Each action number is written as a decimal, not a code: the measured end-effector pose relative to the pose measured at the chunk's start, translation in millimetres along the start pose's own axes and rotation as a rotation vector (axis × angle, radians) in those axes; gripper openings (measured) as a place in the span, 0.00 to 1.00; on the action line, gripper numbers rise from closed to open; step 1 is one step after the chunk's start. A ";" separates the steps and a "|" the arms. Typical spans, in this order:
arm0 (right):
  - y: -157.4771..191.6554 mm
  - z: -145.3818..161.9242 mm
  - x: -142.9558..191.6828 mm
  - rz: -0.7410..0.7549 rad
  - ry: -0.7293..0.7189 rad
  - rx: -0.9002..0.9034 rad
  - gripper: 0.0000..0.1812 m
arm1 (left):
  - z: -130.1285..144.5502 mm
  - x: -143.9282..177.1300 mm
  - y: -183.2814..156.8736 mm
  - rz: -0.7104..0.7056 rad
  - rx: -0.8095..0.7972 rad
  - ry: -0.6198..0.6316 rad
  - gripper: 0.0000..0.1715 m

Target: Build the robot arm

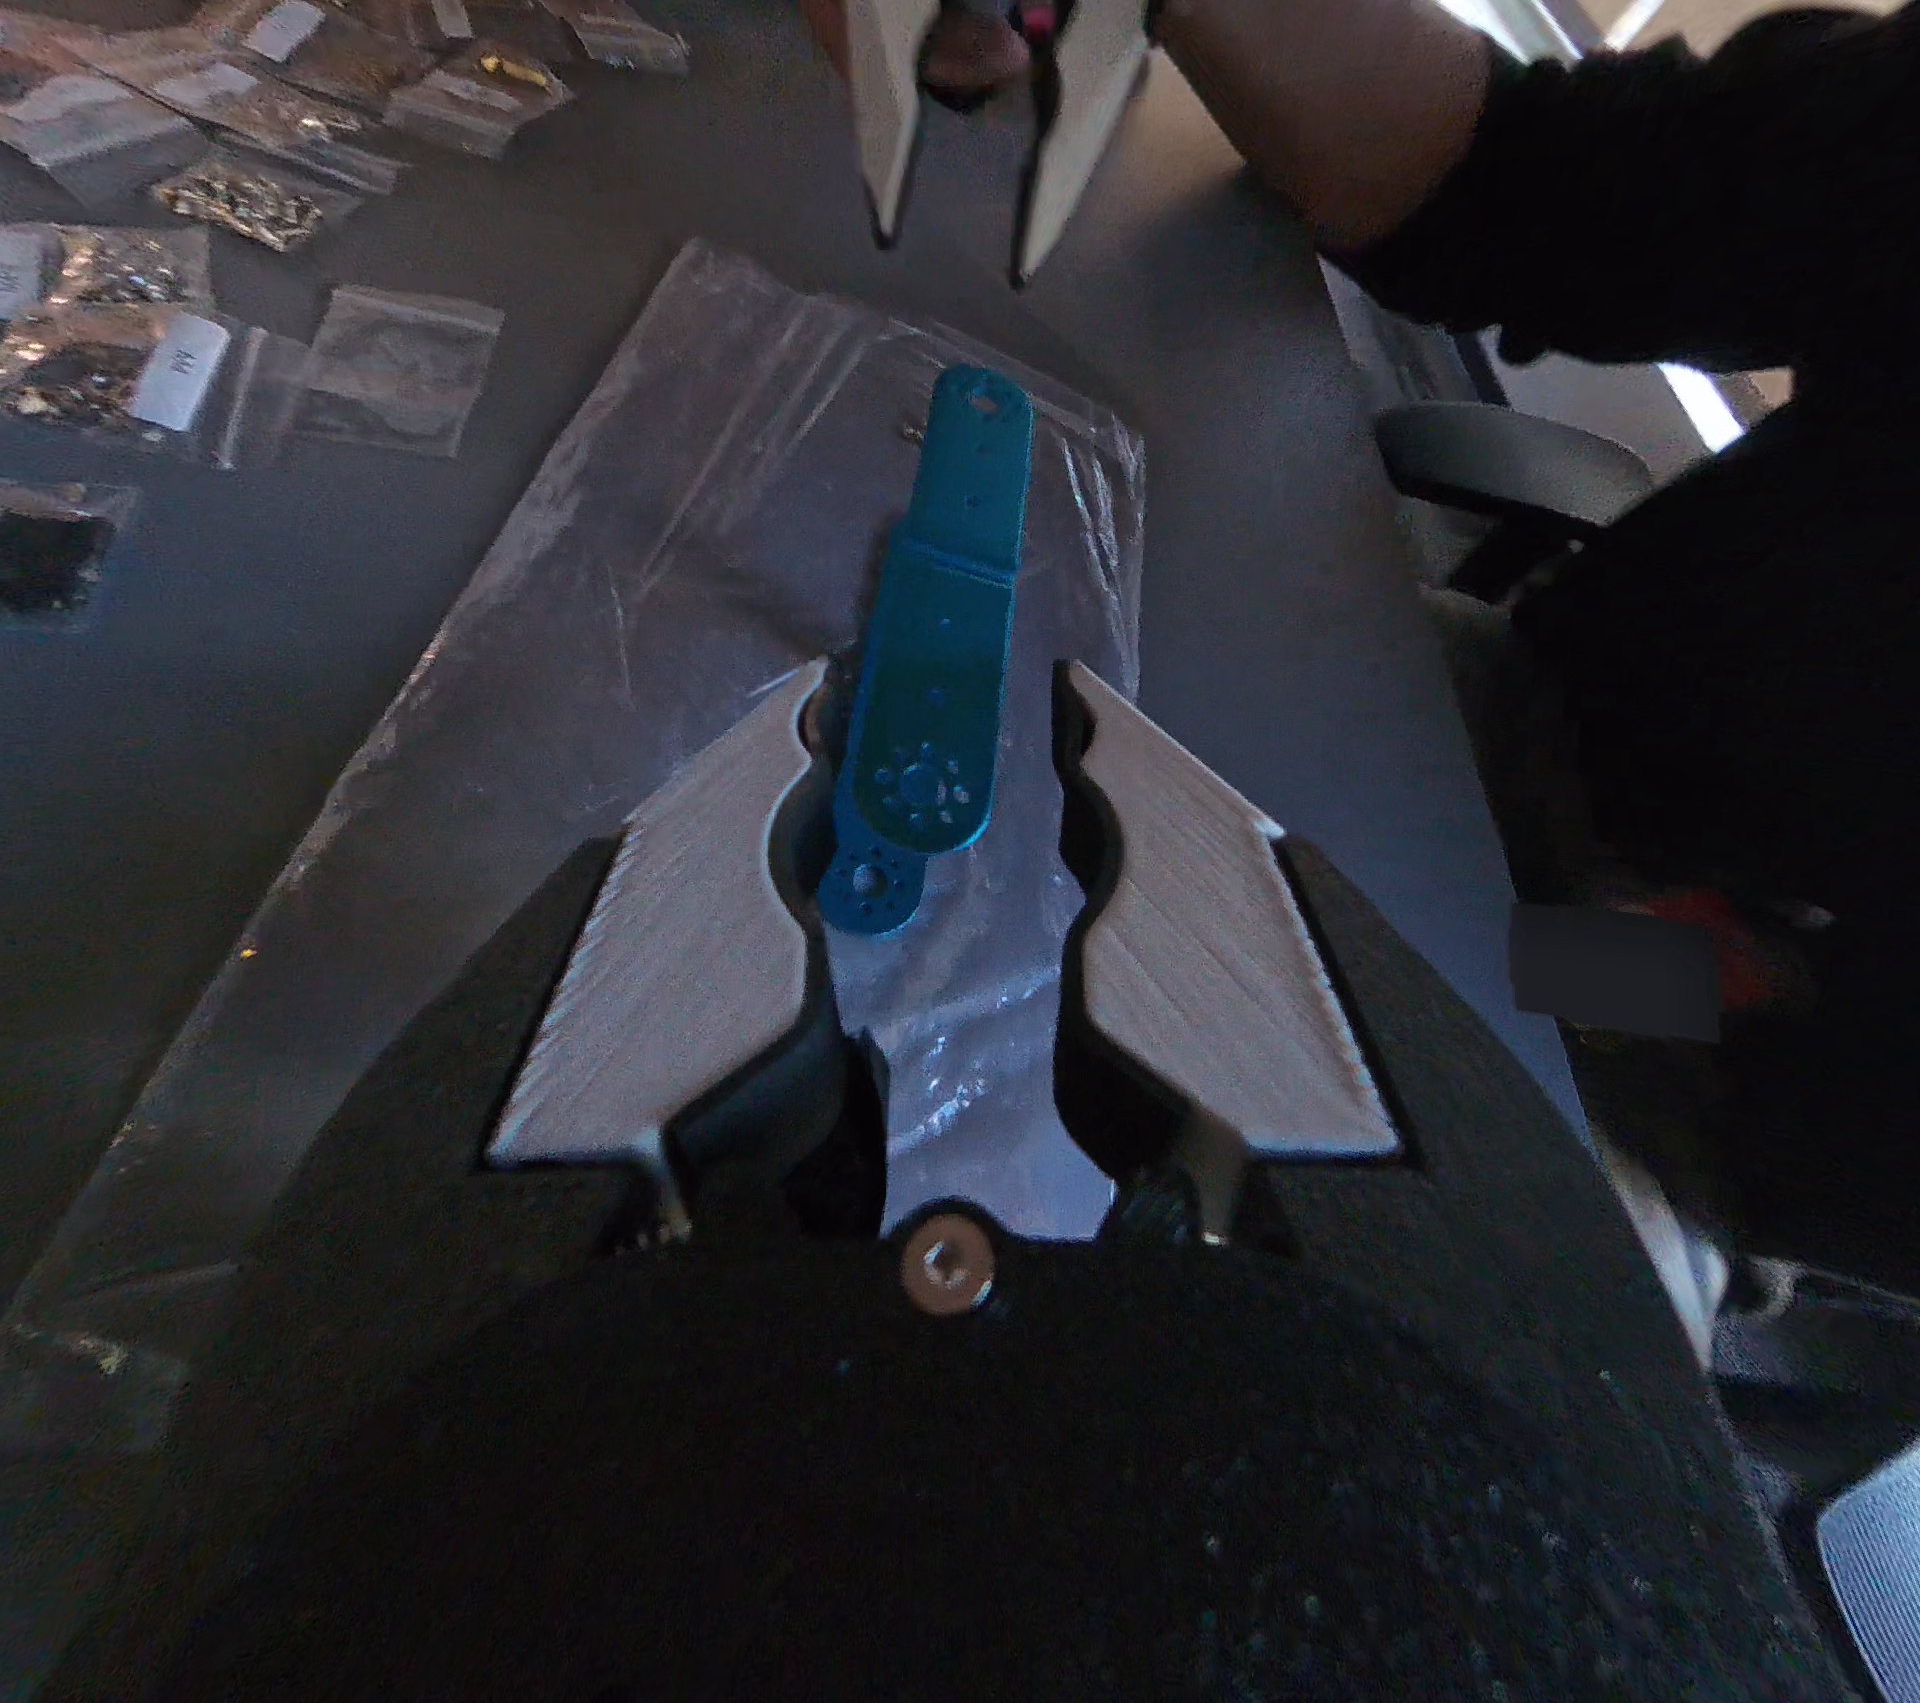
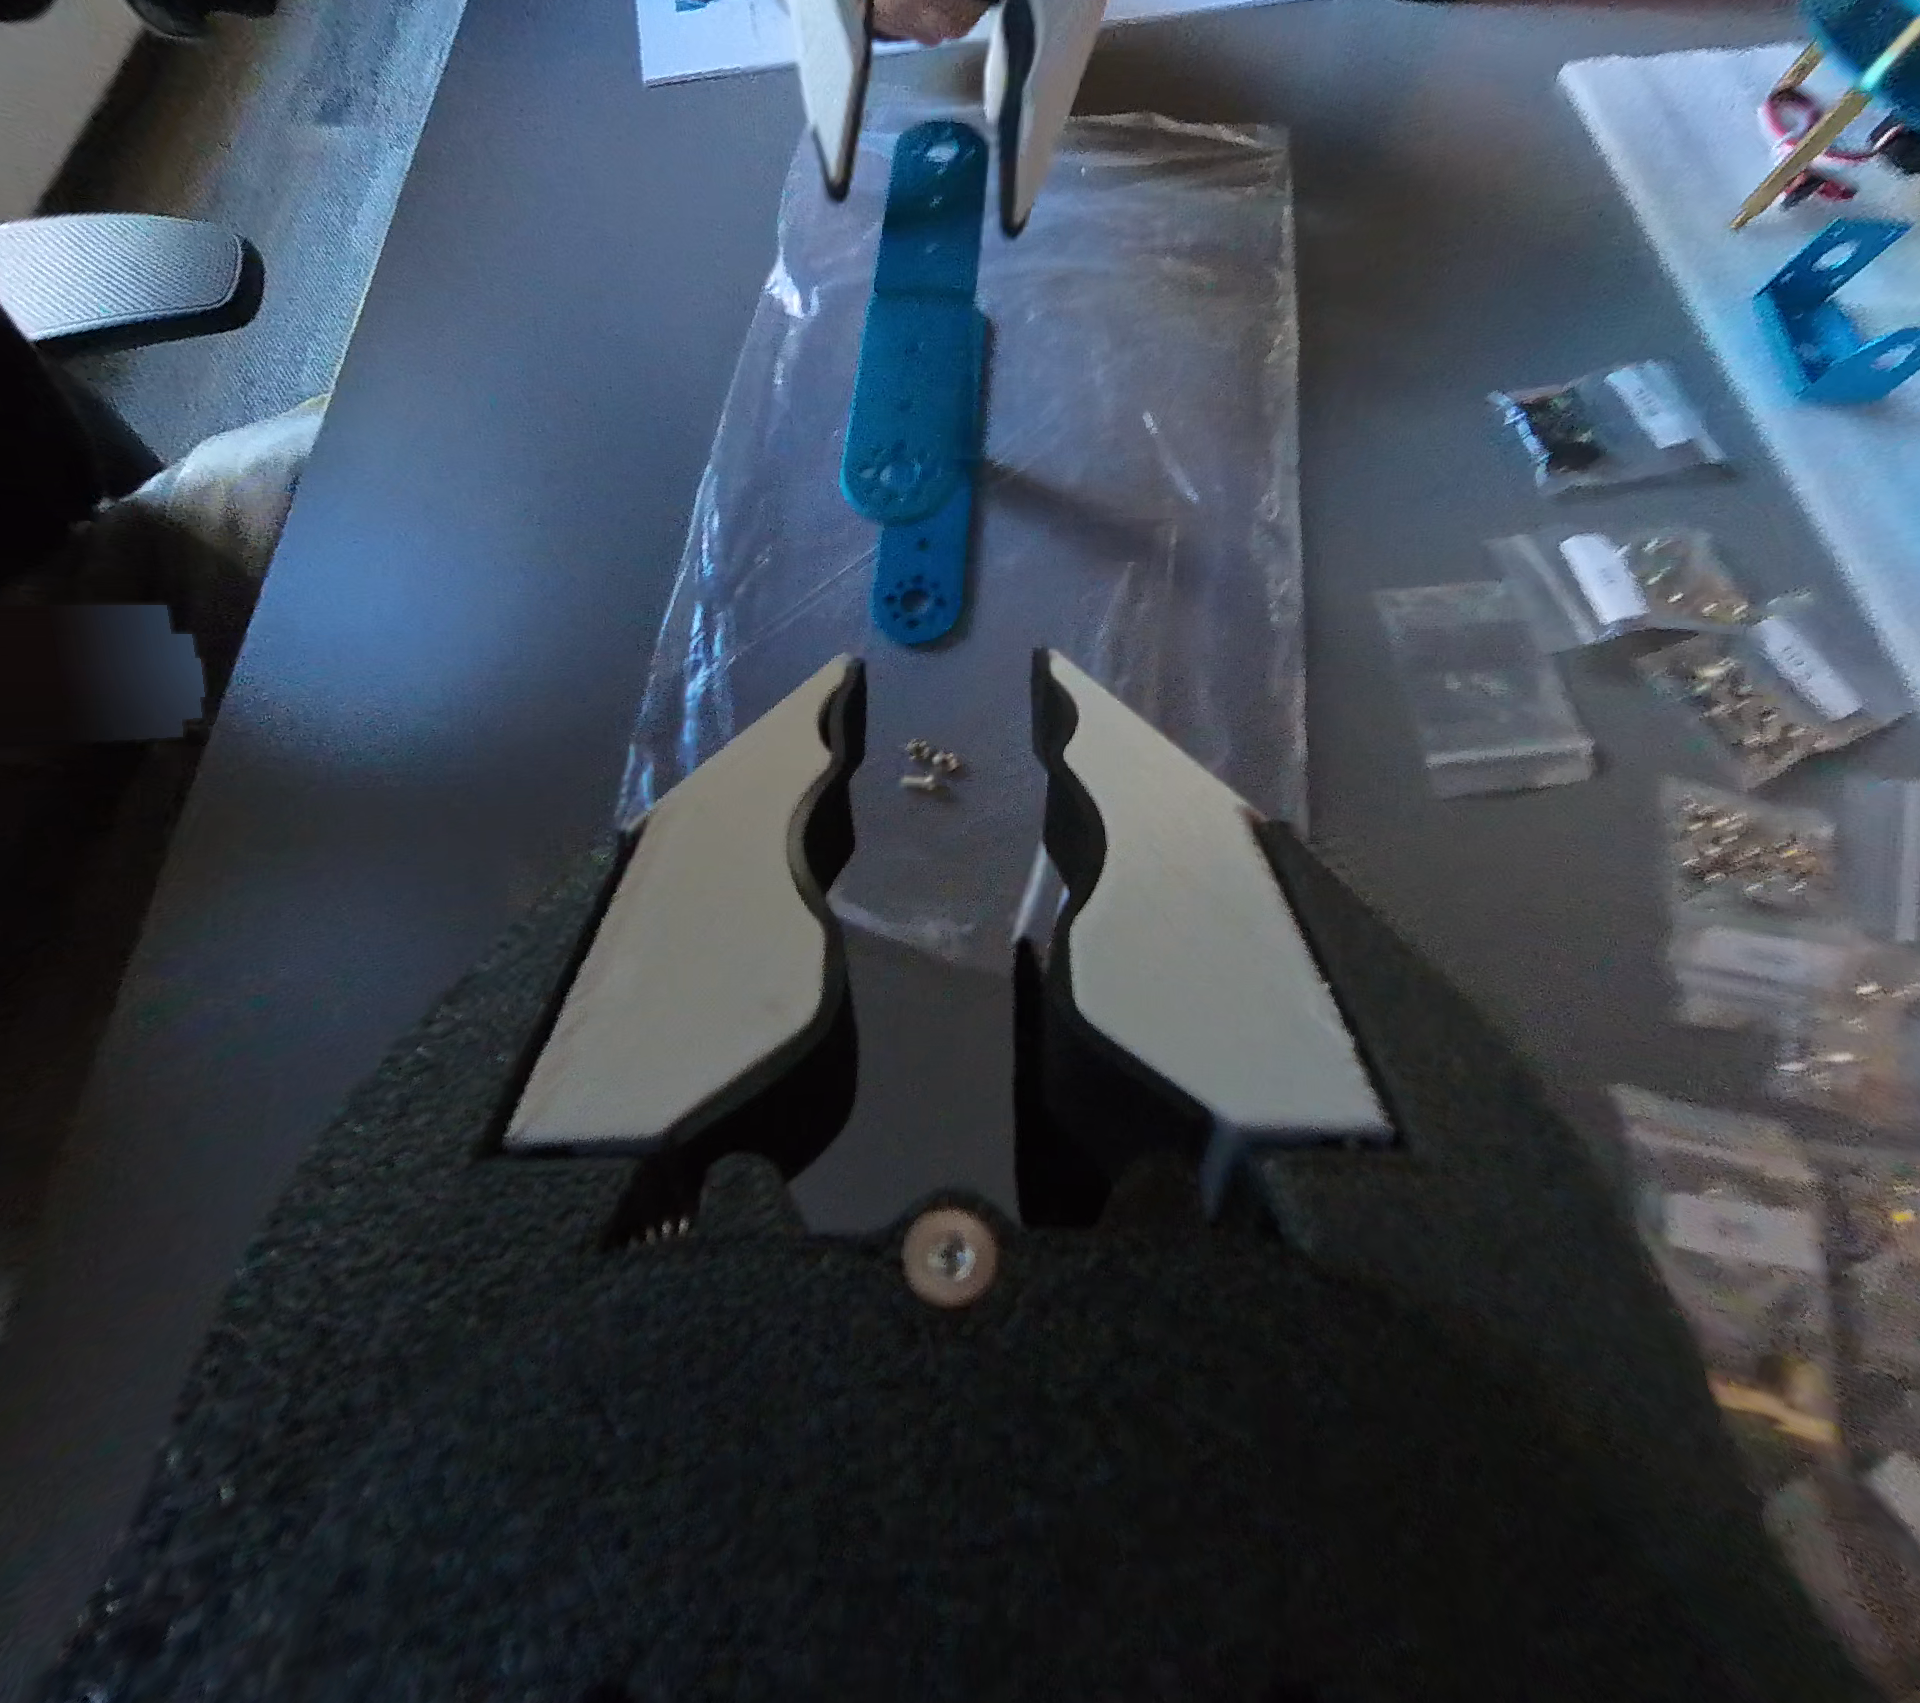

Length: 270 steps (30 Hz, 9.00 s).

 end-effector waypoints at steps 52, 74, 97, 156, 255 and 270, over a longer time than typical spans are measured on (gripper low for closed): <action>2.6 40.0 -35.6 -0.018 0.230 0.059 0.02 | 32.3 -18.3 -32.7 -0.483 0.005 0.099 0.24; 12.0 19.3 -18.4 -0.021 0.200 0.061 0.06 | -22.2 25.0 -11.4 -0.222 -0.209 -0.086 0.24; 14.3 32.2 -42.7 -0.225 0.608 0.450 0.04 | -16.7 51.2 -11.8 -0.336 -0.256 -0.255 0.22; 30.8 31.8 -29.1 0.254 0.523 -0.099 0.06 | 9.0 1.1 -57.6 -0.354 -0.390 -0.042 0.25; 12.5 -26.9 -79.1 0.021 -0.314 -1.180 0.02 | 12.2 3.3 -0.5 -0.459 -0.528 0.297 0.29; -6.2 -27.9 -65.9 0.030 -0.144 -0.674 0.02 | 15.7 14.4 40.9 -0.507 -0.486 0.230 0.01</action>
Point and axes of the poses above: each gripper's, where its closed fingertips meet, x back along the fingers, z out of its underside, y = z × x across the jaws, the point moved 2 cm from there along x, back along the fingers, and after that the axes turned 7 degrees about z, right-handed, at the moved point
